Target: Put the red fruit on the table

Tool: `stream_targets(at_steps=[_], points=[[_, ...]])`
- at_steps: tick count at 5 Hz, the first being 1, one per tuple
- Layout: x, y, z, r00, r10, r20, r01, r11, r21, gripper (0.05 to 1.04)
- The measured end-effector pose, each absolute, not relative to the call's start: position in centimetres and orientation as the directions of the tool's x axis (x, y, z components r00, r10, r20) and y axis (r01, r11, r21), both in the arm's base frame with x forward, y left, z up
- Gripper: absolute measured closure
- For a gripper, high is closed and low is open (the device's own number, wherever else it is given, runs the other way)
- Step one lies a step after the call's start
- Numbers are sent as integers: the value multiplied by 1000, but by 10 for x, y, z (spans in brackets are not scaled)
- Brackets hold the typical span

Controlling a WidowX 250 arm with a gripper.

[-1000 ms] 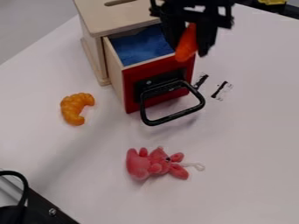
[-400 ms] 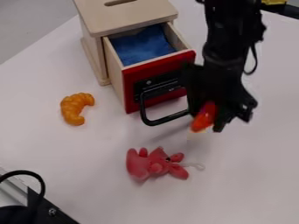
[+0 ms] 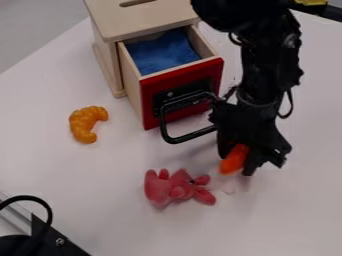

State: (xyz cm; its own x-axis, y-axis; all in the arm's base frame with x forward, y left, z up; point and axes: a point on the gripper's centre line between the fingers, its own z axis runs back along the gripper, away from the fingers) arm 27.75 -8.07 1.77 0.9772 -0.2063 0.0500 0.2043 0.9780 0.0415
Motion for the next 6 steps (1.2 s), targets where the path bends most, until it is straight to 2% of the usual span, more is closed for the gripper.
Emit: stream_targets(at_steps=[1, 2, 3, 4, 5, 6], points=[[277, -83, 8, 977, -214, 23, 213, 977, 27, 532], [279, -83, 6, 976, -219, 18, 219, 976, 14, 486], [278, -79, 4, 972, -234, 3, 234, 972, 37, 189], [278, -79, 5, 973, -231, -6, 231, 972, 35, 81], [275, -79, 5, 972, -232, -20, 233, 972, 34, 85], [277, -82, 20, 972, -234, 12, 233, 972, 17, 85]])
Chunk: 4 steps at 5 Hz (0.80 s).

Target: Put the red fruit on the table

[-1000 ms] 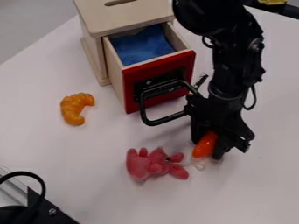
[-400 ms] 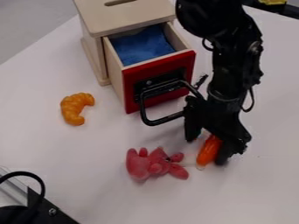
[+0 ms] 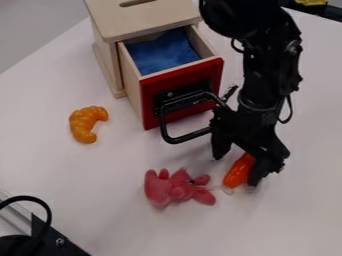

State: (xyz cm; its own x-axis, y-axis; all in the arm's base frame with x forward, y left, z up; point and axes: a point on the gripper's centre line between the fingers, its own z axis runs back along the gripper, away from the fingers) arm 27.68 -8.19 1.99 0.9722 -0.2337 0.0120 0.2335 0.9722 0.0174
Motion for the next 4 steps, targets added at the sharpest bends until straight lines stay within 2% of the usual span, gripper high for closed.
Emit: stream_targets(at_steps=[1, 3, 4], points=[[276, -84, 40, 966, -256, 43, 257, 966, -21, 85], [268, -78, 97, 944, -287, 161, 302, 950, -77, 85], [269, -76, 99, 943, -289, 167, 304, 950, -74, 85]])
